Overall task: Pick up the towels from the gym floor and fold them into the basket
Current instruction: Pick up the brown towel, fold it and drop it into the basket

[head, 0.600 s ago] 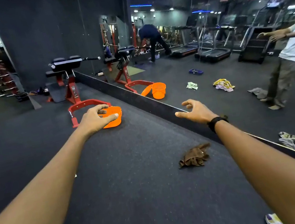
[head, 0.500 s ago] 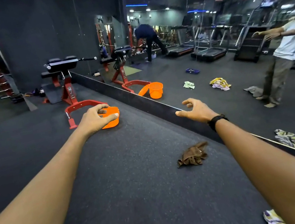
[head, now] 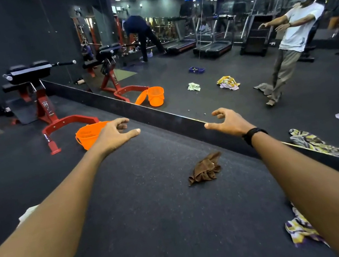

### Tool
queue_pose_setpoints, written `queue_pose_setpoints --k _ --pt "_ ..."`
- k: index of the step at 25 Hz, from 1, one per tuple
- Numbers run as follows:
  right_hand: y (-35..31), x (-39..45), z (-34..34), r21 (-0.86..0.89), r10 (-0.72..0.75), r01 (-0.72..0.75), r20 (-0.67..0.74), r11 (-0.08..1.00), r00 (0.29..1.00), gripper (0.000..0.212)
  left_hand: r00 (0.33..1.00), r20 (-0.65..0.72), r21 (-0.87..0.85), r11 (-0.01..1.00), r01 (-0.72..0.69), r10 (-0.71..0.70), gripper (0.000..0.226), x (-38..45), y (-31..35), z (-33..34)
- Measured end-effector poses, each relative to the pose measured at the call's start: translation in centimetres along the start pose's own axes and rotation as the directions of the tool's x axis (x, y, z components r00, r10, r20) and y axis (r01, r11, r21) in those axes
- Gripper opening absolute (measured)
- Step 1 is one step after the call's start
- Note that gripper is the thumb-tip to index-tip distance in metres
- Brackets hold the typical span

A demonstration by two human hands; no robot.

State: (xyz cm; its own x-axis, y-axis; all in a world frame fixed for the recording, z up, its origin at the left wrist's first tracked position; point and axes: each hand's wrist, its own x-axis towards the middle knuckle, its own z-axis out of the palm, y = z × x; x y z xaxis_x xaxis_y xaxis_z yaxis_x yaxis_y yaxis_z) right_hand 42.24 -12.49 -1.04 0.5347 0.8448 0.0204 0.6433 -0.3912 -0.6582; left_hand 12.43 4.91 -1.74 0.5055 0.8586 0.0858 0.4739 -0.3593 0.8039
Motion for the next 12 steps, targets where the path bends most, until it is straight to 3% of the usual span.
queue_pose_setpoints --k 12 --pt "13.4 18.0 -6.8 0.013 0.094 -0.094 0.03 0.995 0.995 0.056 0.988 0.152 0.039 0.999 0.007 -0.013 0.065 20.2 6.6 14.8"
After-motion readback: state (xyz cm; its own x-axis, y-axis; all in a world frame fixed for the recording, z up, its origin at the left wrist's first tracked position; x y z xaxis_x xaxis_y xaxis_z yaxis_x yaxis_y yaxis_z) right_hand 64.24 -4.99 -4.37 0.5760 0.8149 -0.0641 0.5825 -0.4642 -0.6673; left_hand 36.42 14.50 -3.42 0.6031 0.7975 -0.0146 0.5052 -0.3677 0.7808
